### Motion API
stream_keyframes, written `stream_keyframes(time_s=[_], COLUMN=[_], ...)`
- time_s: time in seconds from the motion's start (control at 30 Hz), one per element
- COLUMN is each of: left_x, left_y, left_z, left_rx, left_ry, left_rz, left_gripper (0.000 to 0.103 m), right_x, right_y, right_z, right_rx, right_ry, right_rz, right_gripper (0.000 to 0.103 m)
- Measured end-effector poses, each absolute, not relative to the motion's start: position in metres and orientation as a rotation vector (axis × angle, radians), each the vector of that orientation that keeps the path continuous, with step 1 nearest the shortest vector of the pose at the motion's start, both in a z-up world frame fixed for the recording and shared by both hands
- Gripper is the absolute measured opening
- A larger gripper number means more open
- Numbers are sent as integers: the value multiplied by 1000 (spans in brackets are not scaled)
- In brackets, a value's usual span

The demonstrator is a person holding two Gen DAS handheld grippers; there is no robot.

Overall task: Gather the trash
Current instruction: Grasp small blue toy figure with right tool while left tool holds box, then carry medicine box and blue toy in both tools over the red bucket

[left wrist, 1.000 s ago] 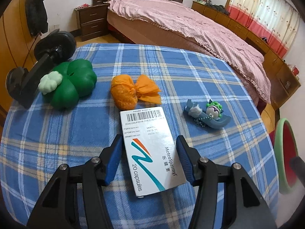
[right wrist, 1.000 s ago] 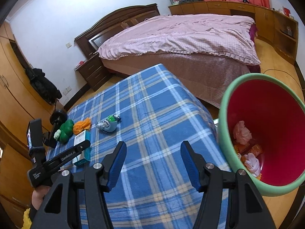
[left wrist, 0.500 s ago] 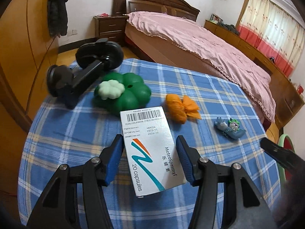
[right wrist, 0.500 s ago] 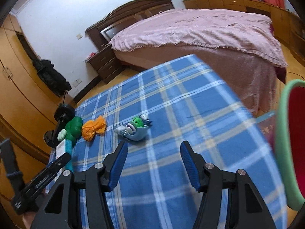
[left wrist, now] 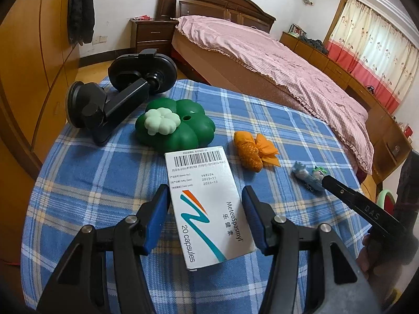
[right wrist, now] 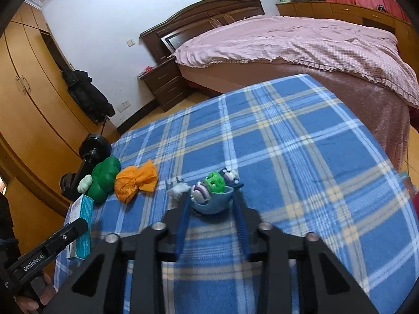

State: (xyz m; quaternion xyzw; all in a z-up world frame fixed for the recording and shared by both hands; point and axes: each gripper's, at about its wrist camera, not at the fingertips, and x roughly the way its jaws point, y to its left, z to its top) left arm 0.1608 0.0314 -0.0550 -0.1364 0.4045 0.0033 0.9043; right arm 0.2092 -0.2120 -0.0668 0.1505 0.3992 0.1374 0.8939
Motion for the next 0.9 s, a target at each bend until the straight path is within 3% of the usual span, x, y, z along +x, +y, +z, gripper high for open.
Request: stream_keyframes(time_s=[0.03,0.13,0.9], left_x=[160,157,122], left_y=[31,31,11], left_z=[-55,-54,-20], left_rx=[-283,-283,-275], left_ry=[837,835,770], left_rz=[7,4,-83], left_gripper=[57,57,57], right_x=[210,207,102], right_y=[-212,-213,-252], right_z=[-67,-64,17], right_rx=[319,320,316], right_ry=[825,806,638], right_rz=[284,285,228], right_gripper=[21,19,18])
